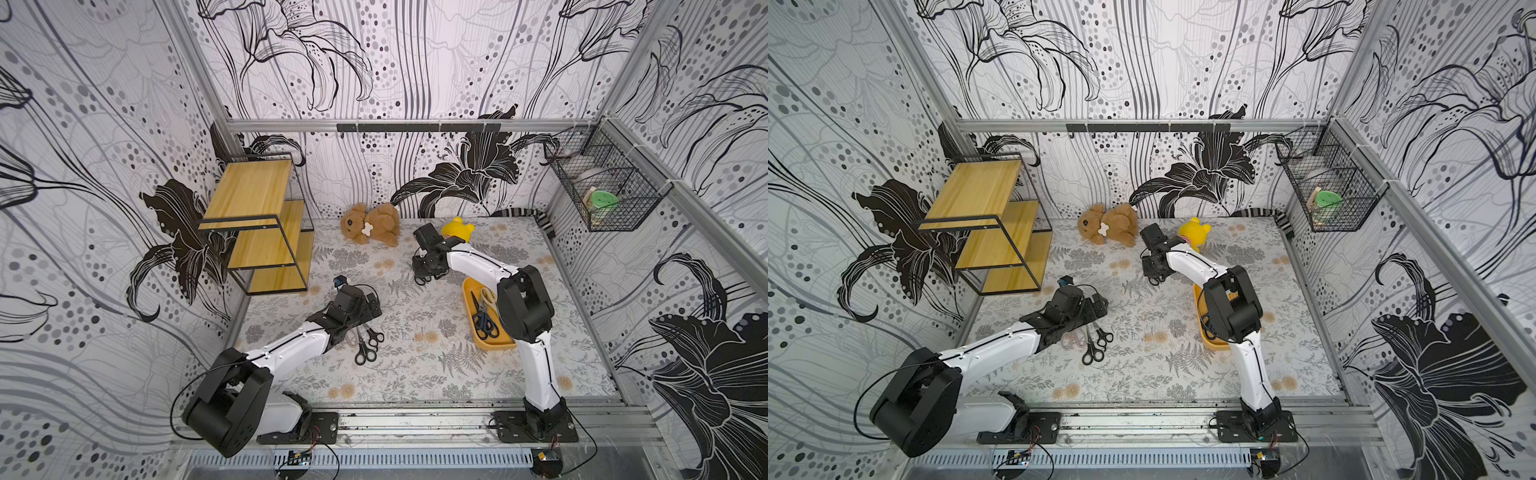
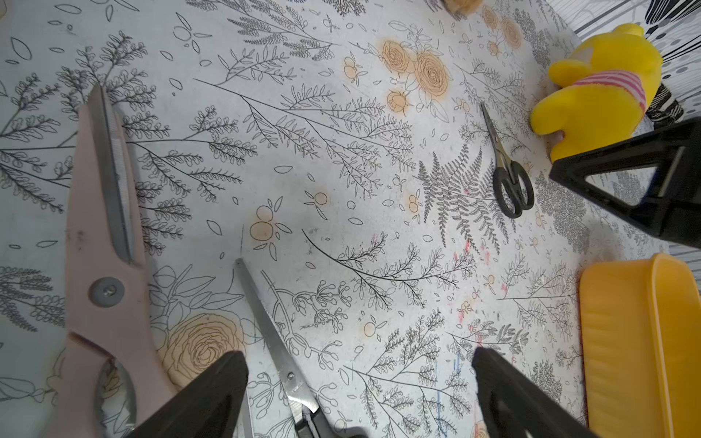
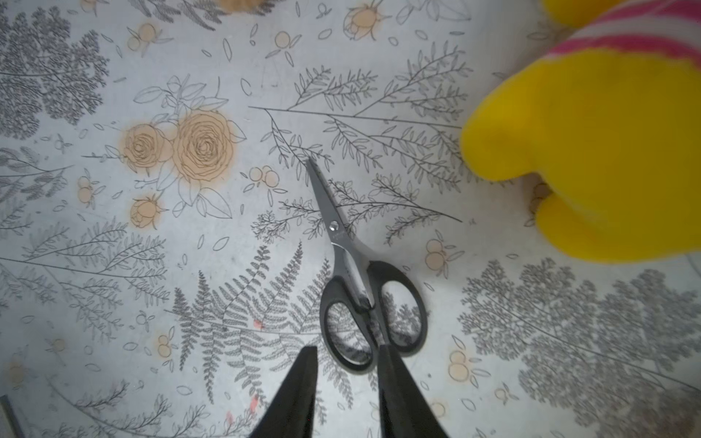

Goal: Put the scissors into the storage box
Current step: Pick up the scissors from the center of the board.

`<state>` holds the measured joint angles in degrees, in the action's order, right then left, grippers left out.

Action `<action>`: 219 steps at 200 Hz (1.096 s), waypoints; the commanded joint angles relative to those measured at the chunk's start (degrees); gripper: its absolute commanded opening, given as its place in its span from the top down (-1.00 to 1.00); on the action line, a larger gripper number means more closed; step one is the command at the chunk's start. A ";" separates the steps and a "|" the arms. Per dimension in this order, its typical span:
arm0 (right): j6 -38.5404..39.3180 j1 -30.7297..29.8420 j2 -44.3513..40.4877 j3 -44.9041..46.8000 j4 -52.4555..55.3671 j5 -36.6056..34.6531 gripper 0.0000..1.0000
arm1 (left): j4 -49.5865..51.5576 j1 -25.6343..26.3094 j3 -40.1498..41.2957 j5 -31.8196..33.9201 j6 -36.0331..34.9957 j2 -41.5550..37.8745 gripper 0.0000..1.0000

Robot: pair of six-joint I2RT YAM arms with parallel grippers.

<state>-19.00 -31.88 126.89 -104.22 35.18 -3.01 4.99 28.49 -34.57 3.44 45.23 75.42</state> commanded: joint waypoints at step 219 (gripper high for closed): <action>9.75 -2.07 5.62 3.66 7.53 -1.70 0.62 | -0.25 -0.68 0.60 1.48 0.49 -1.02 -0.95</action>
<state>-9.82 -33.85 132.03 -105.34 37.67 -4.69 5.89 28.08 -34.26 3.79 45.34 75.24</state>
